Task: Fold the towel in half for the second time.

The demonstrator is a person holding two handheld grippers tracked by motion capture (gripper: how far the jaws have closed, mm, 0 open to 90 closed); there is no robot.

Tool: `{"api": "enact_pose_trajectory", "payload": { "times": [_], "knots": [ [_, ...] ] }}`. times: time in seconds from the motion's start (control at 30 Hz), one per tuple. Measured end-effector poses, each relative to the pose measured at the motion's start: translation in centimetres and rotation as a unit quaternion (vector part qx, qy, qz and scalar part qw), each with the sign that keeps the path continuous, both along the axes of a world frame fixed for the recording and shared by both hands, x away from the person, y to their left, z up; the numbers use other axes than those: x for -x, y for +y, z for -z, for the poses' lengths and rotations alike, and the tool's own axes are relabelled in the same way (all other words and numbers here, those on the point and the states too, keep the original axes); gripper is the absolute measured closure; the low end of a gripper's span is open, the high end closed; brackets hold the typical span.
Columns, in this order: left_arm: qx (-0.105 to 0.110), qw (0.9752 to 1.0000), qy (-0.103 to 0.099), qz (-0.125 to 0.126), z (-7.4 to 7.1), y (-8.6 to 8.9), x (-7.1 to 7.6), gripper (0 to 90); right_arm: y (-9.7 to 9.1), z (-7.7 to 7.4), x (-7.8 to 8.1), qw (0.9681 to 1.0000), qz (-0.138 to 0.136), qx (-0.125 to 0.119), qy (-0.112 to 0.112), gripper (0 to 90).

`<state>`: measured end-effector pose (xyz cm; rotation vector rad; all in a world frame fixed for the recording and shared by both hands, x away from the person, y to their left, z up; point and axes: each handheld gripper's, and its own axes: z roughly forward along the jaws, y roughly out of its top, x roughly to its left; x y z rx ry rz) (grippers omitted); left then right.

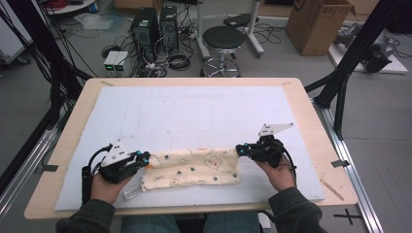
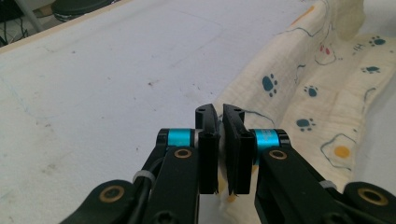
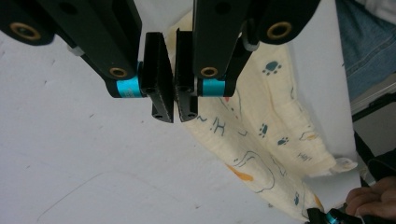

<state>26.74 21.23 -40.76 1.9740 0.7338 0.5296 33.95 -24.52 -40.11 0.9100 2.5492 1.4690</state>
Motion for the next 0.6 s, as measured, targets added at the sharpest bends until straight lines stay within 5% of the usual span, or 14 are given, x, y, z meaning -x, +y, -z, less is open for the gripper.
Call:
{"api": "enact_pose_trajectory", "payload": {
  "times": [0.6],
  "knots": [
    [-0.047,0.9978,0.009,0.046,0.9,-0.2,2.5,83.8,-0.2,0.6,2.4,0.9986,-0.048,0.014,0.019,85.7]
  ]
}}
